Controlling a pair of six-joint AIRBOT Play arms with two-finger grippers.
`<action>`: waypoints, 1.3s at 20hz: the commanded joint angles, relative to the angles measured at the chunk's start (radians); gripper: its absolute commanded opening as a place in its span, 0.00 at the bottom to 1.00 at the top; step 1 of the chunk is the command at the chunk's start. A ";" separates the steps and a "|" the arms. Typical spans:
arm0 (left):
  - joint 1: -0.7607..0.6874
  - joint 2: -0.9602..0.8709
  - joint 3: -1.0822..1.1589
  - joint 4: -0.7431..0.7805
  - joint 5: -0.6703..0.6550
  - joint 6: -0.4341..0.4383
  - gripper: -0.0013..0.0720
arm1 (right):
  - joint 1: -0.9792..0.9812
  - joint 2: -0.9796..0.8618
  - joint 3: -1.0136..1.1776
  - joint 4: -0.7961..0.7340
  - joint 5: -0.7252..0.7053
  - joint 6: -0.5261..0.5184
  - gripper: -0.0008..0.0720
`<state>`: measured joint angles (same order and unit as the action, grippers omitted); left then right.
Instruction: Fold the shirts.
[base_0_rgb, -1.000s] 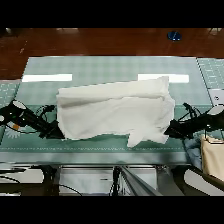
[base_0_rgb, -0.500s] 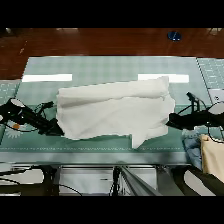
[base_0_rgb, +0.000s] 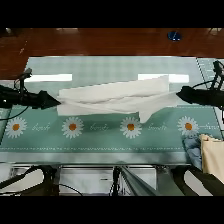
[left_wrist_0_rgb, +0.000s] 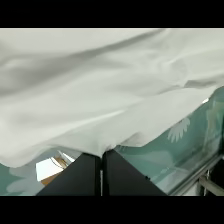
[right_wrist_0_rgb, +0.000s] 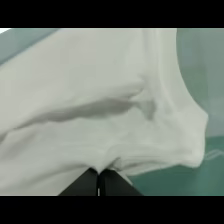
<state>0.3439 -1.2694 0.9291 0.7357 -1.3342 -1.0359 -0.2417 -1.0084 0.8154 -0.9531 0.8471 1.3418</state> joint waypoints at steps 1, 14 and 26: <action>0.000 -0.012 0.045 -0.033 0.126 -0.006 0.05 | 0.001 -0.123 0.087 0.139 -0.151 -0.063 0.04; -0.026 -0.275 0.145 -0.266 0.257 0.025 0.05 | 0.042 -0.434 0.309 0.165 -0.211 -0.074 0.04; -0.029 -0.349 0.162 -0.134 0.333 -0.039 0.05 | 0.110 -0.557 0.309 0.024 -0.293 -0.029 0.05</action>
<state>0.3153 -1.6108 1.0897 0.5140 -1.0084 -1.0229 -0.1349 -1.5482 1.1240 -0.8616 0.5495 1.2800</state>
